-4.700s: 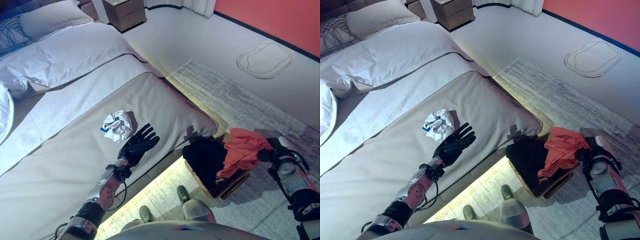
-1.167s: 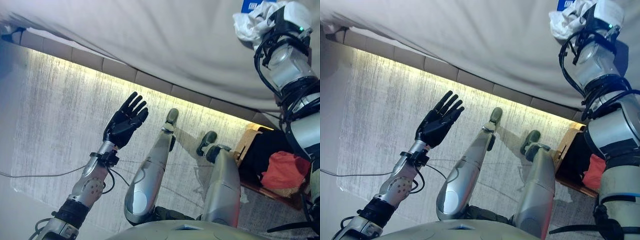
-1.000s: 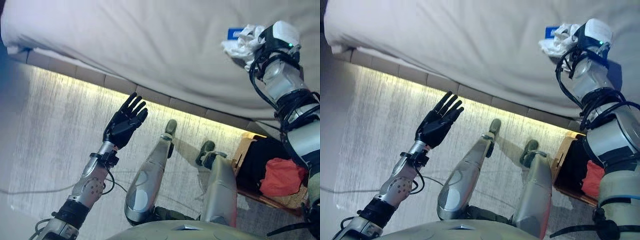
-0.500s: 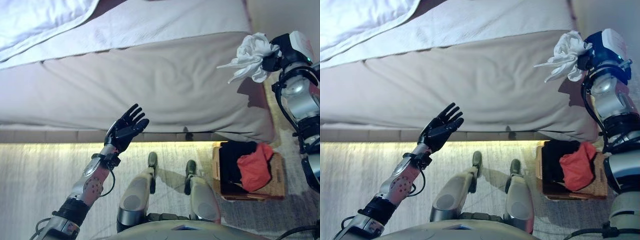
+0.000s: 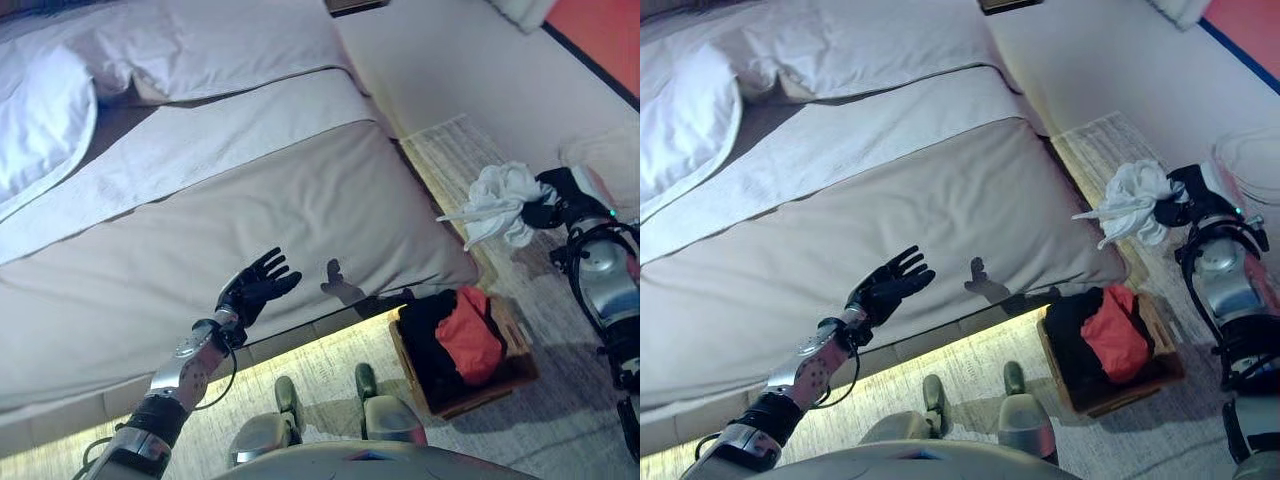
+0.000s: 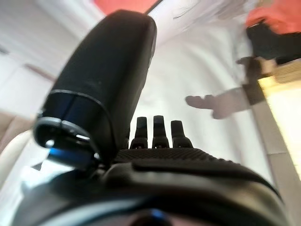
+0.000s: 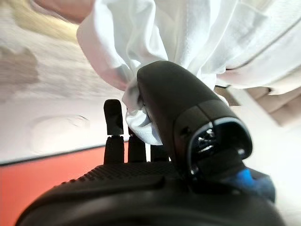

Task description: Pick up the clothes from the bed and place them into the basket

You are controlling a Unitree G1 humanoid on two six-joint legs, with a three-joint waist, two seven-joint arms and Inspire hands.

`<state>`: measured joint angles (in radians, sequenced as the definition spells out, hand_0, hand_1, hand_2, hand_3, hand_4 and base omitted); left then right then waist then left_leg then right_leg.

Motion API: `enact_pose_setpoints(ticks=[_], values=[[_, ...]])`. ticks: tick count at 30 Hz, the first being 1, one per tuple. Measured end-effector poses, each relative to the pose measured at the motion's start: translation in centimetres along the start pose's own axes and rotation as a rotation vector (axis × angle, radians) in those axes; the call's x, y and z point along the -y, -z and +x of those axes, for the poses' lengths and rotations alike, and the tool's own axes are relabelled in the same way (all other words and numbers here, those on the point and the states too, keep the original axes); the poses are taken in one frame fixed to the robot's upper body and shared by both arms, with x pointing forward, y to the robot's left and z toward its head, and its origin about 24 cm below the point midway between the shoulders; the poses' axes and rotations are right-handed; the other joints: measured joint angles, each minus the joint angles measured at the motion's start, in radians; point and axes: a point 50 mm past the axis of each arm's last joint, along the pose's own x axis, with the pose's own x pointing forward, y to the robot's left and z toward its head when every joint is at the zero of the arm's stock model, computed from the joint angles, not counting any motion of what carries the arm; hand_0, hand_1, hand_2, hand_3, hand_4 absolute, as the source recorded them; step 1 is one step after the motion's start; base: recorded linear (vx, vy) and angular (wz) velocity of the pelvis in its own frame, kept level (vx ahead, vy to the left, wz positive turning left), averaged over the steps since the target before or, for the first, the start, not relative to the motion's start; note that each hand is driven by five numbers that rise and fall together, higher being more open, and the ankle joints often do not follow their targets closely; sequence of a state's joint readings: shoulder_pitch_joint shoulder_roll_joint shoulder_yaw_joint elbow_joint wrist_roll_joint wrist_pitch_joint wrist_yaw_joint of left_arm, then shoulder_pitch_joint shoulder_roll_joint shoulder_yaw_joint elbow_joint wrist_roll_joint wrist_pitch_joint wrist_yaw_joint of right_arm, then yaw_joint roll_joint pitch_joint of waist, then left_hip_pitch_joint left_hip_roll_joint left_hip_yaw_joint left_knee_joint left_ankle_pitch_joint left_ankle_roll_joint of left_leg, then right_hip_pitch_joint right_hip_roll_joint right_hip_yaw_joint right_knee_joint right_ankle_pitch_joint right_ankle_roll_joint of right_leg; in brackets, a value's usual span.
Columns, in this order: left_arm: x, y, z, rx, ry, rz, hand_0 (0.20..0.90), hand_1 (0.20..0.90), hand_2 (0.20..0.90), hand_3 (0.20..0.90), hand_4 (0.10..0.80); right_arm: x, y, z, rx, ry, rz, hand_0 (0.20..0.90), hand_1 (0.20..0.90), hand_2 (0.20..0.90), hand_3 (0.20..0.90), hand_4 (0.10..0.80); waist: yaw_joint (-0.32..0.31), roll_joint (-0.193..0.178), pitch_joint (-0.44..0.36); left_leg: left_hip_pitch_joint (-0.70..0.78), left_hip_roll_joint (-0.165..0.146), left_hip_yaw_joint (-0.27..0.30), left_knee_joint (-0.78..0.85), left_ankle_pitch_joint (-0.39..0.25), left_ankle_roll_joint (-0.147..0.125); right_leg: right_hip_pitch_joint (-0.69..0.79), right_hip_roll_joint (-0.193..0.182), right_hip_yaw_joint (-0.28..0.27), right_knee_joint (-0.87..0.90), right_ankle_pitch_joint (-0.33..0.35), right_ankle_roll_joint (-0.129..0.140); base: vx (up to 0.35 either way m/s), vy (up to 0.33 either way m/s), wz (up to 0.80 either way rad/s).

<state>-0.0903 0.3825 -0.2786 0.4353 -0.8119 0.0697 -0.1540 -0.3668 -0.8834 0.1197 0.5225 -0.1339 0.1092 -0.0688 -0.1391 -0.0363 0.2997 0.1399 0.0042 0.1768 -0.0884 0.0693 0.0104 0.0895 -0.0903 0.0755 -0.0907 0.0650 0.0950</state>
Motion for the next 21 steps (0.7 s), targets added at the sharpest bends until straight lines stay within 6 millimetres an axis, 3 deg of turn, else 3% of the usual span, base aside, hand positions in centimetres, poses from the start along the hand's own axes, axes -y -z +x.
enact_pose_setpoints(ticks=[5,15,21], values=[[0.5,0.5,0.2,-0.008,0.014,0.006,0.9,0.9,0.9,0.9,0.8,-3.0,2.6,-1.6,-0.077,-0.126,0.018,0.3,0.3,0.3,0.2,0.1,-0.043,0.007,-0.015,0.009,0.031,0.045,-0.001,-0.013,-0.018,-0.015,0.034,0.048,0.0,0.008,-0.011,0.003,-0.019,-0.28],[1.5,1.6,0.6,-0.04,0.036,-0.005,0.9,0.9,0.9,0.9,0.8,-5.3,7.6,-3.2,-0.323,-0.235,0.024,0.3,0.3,0.3,0.2,0.1,-0.094,0.041,-0.068,0.008,0.049,0.095,-0.005,-0.014,-0.018,-0.043,0.055,0.088,0.0,0.014,-0.019,-0.003,-0.019,-0.17],[0.9,2.5,0.3,-0.073,0.013,-0.001,0.9,0.9,0.9,0.9,0.8,-7.9,8.6,-4.1,-0.388,-0.308,0.032,0.3,0.3,0.3,0.2,0.1,-0.089,0.057,-0.079,0.007,0.049,0.115,-0.005,-0.013,-0.019,-0.052,0.057,0.105,-0.001,0.019,-0.018,0.019,-0.043,-0.09]])
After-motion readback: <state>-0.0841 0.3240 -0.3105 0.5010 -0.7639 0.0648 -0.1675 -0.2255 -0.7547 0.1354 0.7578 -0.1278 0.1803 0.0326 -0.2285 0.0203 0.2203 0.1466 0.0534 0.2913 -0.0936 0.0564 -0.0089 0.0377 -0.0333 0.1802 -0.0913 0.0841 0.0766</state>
